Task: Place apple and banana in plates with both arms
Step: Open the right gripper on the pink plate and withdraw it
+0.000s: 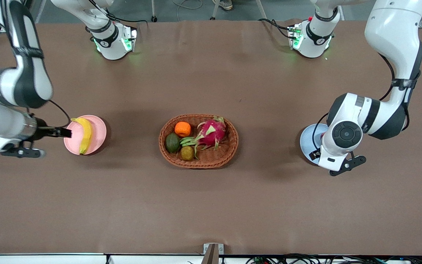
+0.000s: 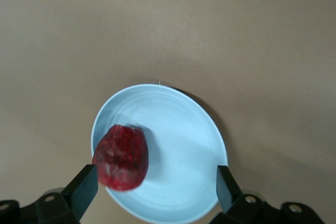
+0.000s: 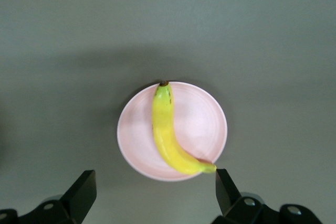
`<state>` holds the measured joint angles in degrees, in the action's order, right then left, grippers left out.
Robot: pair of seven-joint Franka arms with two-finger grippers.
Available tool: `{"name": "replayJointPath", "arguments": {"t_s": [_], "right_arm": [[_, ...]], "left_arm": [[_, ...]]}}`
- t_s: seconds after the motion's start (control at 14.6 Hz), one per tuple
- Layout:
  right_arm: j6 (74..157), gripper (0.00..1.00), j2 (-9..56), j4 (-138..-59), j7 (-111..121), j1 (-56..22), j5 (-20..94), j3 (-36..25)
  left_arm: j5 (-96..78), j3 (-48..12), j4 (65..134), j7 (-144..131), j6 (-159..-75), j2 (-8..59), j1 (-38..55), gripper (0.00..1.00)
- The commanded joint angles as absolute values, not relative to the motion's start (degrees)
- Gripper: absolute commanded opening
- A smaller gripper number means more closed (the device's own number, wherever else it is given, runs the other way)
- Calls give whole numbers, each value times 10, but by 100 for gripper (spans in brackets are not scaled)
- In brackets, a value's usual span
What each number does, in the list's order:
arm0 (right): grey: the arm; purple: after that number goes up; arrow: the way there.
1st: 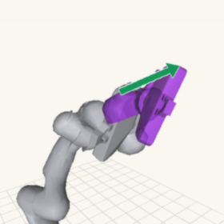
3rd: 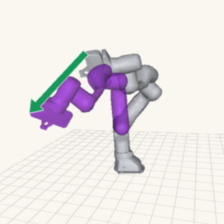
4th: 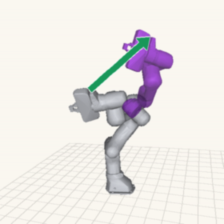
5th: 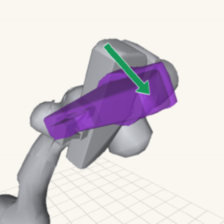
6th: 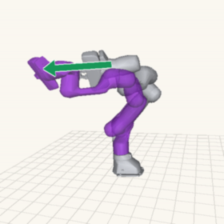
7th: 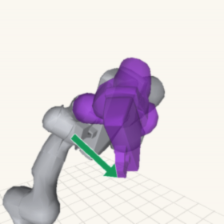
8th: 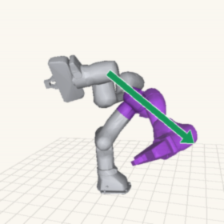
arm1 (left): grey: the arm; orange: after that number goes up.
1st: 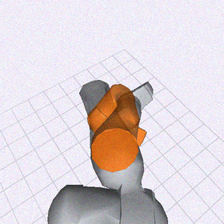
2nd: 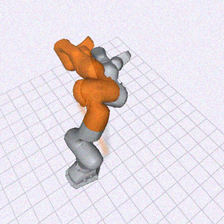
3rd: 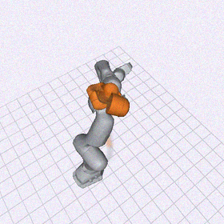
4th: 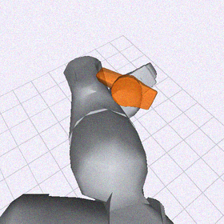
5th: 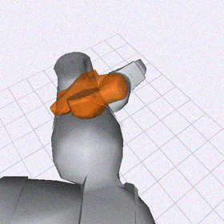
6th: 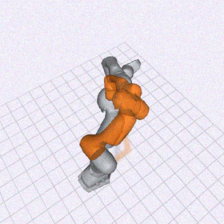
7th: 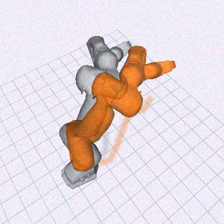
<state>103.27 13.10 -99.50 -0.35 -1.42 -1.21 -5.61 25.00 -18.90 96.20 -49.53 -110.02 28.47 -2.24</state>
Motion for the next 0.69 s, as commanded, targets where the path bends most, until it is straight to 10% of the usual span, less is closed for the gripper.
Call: {"name": "replayJointPath", "arguments": {"t_s": [0.0, 0.62], "right_arm": [[968, 100, 137, -902, -11, -11, -16, -47], [874, 100, 116, -775, -4, 3, -16, -54]], "left_arm": [[249, -219, 904, -490, -1041, 278, -27, 100], [121, -224, 841, -354, -1027, 199, -60, 100]]}}
